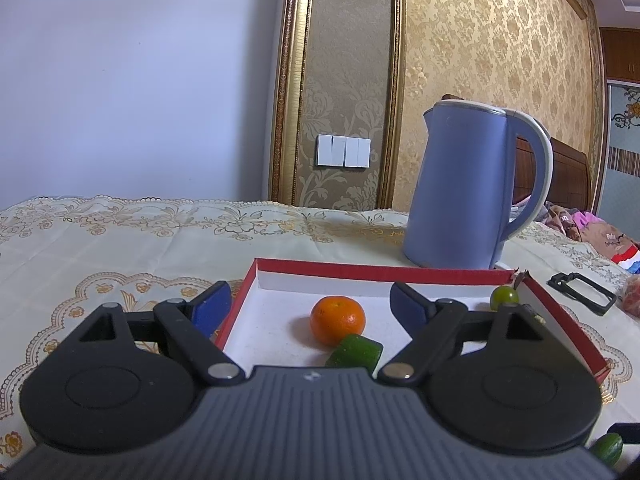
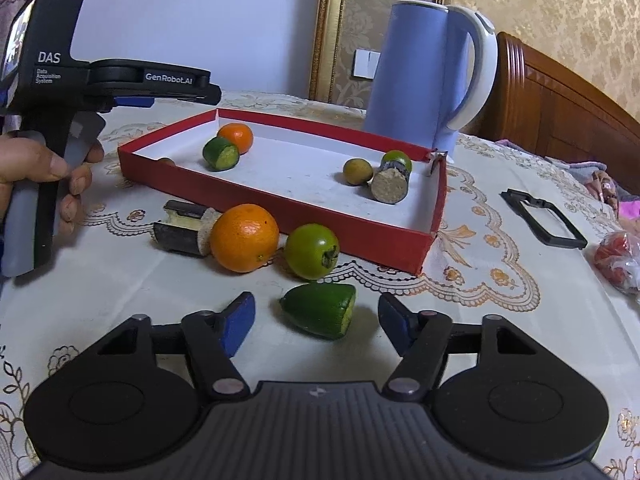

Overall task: Organize fruits
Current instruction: 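Withdraw the right gripper to the pile and grasp the green pepper piece, then grasp and lift the dark cylinder piece with the left gripper while the right holds the pepper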

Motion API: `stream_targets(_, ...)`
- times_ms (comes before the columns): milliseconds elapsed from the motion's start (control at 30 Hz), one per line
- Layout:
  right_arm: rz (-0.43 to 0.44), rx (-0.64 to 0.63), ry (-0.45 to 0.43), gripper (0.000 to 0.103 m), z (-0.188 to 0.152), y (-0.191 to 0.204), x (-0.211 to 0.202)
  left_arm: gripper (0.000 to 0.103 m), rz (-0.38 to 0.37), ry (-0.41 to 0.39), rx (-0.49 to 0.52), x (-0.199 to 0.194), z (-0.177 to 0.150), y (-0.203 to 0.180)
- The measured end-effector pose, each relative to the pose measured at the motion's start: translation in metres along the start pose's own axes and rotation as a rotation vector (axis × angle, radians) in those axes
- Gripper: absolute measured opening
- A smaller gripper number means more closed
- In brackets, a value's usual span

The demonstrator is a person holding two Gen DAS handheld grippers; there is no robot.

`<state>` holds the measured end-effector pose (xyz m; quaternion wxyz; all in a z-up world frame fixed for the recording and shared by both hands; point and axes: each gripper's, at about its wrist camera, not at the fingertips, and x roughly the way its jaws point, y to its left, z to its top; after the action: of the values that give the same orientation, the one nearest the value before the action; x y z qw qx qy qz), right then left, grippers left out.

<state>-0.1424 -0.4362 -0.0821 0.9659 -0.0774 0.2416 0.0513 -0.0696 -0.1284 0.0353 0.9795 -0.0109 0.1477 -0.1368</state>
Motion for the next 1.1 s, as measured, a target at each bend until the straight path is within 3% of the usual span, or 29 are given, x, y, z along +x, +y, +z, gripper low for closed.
stream_targets(133,0.018,0.001,-0.002,0.053,0.0,0.001,0.0,0.085,0.0,0.001,0.003,0.0,-0.001,0.0)
stream_targets(167,0.021,0.002,-0.003,0.048,0.0,0.002,0.0,0.085,0.0,0.001,0.003,0.0,-0.001,0.0)
stream_targets(200,0.016,0.001,-0.004,0.037,0.0,0.002,0.0,0.085,0.0,0.002,0.004,0.0,-0.001,0.0)
stream_targets(367,0.031,0.013,-0.008,0.036,0.0,-0.001,-0.003,0.085,0.001,0.002,0.006,0.0,-0.001,0.0)
stream_targets(567,-0.015,0.047,-0.027,0.036,-0.009,-0.02,-0.016,0.085,0.0,0.021,0.009,-0.002,-0.001,-0.003)
stream_targets(700,-0.022,0.089,-0.036,0.036,-0.019,-0.039,-0.027,0.085,-0.092,0.064,-0.01,-0.033,-0.006,-0.007)
stream_targets(867,0.008,0.113,-0.04,0.036,-0.026,-0.049,-0.026,0.086,-0.168,0.15,0.209,-0.073,-0.033,-0.033)
stream_targets(1100,0.011,0.093,-0.031,0.037,-0.026,-0.045,-0.025,0.086,-0.201,0.252,0.368,-0.069,-0.049,-0.045)
